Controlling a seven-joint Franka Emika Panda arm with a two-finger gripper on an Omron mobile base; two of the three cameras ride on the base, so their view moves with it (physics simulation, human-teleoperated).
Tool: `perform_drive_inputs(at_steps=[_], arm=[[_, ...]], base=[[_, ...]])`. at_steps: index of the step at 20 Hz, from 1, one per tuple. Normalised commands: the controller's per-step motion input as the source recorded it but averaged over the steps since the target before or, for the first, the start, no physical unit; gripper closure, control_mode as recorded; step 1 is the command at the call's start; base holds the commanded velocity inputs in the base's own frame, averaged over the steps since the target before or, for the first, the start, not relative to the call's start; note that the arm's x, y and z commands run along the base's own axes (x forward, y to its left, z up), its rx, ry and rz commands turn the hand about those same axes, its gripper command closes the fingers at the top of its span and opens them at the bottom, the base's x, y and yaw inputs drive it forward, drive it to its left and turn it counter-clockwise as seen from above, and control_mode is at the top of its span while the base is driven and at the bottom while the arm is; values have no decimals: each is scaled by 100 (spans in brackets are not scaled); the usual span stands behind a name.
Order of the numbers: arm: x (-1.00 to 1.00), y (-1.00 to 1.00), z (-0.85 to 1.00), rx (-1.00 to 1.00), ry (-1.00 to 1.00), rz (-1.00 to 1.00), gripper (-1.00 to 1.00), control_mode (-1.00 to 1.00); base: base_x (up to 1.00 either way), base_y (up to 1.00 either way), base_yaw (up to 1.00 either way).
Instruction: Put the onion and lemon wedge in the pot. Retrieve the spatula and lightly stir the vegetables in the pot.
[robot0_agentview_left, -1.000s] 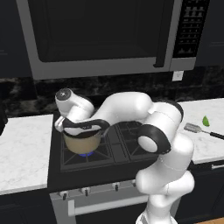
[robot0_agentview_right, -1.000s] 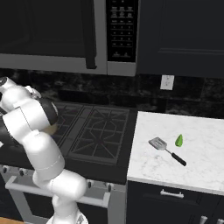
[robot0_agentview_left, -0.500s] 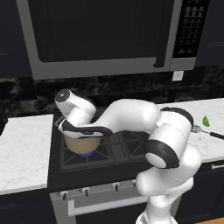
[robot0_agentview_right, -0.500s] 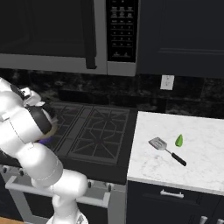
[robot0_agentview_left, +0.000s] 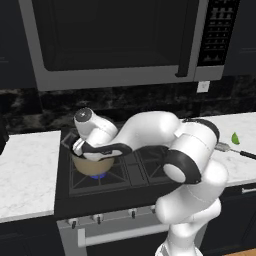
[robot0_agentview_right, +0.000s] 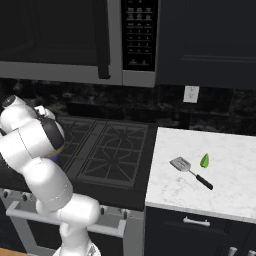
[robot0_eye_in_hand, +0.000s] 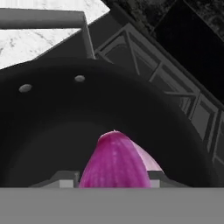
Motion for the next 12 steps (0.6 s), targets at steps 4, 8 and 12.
perform_drive_inputs(at_steps=[4, 8, 12], arm=[[-7, -2, 0, 3, 1, -10, -100, -100], [-44, -51, 22, 11, -1, -10, -100, -100], [-90, -90, 34, 16, -4, -5, -100, -100]], base=[[0, 0, 0], [0, 0, 0], [0, 0, 0]])
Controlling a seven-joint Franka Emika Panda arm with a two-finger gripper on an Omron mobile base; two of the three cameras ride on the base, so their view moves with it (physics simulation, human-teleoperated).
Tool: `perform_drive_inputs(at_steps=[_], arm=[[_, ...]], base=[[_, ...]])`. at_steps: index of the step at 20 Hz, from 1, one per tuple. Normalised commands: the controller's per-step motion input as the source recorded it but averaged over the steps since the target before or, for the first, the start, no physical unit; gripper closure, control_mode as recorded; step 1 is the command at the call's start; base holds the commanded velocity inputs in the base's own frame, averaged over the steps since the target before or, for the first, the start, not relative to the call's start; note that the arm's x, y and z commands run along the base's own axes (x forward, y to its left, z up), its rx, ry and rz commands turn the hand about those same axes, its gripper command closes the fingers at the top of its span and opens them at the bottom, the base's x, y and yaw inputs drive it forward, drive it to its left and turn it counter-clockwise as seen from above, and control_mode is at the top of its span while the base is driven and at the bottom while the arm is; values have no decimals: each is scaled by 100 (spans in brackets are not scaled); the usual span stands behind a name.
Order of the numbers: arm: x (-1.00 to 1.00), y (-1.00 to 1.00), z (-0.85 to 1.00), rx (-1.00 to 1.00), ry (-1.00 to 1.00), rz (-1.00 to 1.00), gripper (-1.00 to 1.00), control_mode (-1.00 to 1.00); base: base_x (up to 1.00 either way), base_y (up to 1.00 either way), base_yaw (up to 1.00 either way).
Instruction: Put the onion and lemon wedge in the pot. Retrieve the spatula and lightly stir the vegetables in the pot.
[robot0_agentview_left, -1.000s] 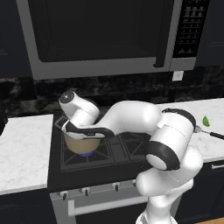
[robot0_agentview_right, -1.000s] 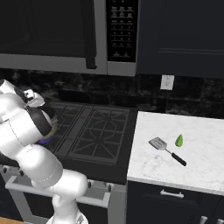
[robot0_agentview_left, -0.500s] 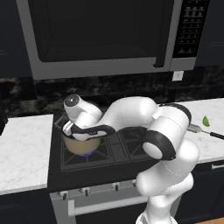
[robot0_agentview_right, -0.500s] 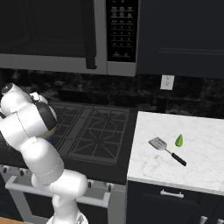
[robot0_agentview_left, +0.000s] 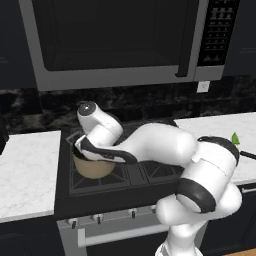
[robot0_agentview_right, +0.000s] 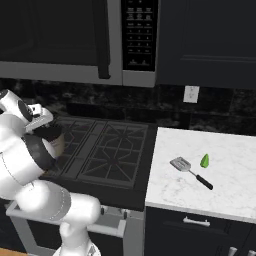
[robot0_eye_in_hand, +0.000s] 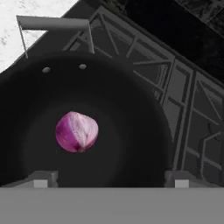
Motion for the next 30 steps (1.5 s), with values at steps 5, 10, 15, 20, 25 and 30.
perform_drive_inputs(at_steps=[5, 10, 15, 20, 25, 30], arm=[[-100, -99, 10, 11, 0, -1, -100, -100], [-65, -100, 21, 4, -9, 0, -100, -100], [-12, -100, 38, 3, -10, -1, -100, -100], [1, -92, 17, 5, 2, -16, -100, -100], [18, -53, 8, 3, 8, -35, -100, -100], [36, -63, 24, 3, 8, -55, -100, -100]], base=[[0, 0, 0], [0, 0, 0], [0, 0, 0], [0, 0, 0], [0, 0, 0], [0, 0, 0]])
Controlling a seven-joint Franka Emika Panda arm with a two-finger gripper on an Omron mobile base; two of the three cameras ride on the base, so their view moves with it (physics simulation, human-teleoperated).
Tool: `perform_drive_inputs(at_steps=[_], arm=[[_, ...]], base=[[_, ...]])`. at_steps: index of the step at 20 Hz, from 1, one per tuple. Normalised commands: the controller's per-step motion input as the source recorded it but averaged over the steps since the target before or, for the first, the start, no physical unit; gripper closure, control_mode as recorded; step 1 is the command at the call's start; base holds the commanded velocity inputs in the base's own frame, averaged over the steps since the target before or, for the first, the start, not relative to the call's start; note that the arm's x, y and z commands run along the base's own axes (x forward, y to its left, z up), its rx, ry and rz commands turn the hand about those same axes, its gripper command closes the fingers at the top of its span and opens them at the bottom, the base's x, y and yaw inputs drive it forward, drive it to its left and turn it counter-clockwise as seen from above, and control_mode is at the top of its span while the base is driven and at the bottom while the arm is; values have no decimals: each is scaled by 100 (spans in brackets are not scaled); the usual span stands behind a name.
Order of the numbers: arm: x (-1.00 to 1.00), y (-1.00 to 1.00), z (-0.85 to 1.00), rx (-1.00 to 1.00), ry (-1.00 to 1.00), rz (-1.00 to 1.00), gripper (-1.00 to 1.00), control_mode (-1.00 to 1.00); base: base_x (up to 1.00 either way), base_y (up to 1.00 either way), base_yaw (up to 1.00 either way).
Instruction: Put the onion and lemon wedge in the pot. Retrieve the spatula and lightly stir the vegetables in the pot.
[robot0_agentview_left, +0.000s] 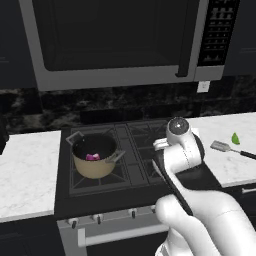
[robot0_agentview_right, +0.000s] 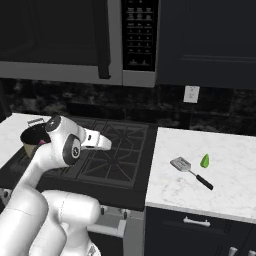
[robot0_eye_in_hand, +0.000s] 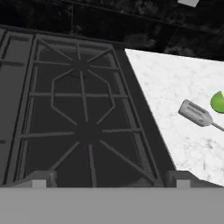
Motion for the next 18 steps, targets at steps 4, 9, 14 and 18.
perform_drive_inputs(at_steps=[4, 9, 14, 18], arm=[[24, -100, 33, 14, 0, -30, -100, -100], [14, -100, 6, 18, 7, -14, -100, -100], [18, -100, 0, 20, 8, -5, -100, -100], [24, -100, 0, 15, 3, 0, -100, -100]], base=[[0, 0, 0], [0, 0, 0], [0, 0, 0], [0, 0, 0]])
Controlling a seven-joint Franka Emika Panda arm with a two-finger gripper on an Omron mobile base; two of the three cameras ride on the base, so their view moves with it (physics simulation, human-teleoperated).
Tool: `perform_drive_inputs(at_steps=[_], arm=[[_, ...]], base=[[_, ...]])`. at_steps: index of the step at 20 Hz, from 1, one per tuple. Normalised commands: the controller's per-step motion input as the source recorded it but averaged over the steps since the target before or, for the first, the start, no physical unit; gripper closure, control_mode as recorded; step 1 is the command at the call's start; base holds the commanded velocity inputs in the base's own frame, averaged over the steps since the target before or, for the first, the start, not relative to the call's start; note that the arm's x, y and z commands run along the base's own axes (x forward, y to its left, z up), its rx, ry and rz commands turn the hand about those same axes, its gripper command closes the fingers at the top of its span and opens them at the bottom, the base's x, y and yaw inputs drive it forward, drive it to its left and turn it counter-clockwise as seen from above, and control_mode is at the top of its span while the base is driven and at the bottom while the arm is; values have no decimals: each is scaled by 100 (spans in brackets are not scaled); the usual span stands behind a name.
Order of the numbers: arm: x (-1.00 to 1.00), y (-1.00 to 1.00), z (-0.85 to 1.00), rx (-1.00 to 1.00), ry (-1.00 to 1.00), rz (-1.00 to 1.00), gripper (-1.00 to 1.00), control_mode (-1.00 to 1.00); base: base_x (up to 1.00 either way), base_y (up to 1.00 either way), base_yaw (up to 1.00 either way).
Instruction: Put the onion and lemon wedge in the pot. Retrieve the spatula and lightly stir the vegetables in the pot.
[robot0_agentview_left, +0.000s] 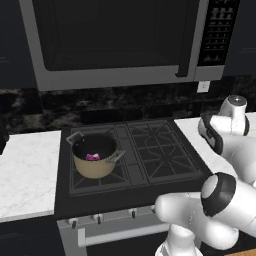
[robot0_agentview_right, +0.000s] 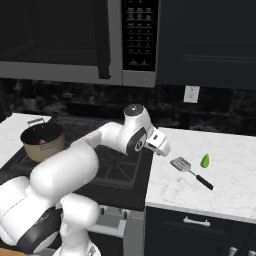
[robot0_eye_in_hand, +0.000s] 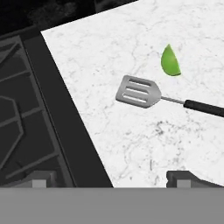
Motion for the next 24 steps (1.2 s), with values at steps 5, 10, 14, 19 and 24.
perform_drive_inputs(at_steps=[5, 10, 14, 19, 24], arm=[[18, -100, 0, 7, 1, 0, -100, -100], [2, -100, -14, 2, 0, 0, -100, -100], [18, -53, -46, 0, 0, 3, -100, -100], [24, -17, -53, -4, -6, 3, -100, -100], [26, -35, -28, 0, -3, 1, -100, -100]], base=[[0, 0, 0], [0, 0, 0], [0, 0, 0], [0, 0, 0], [0, 0, 0]])
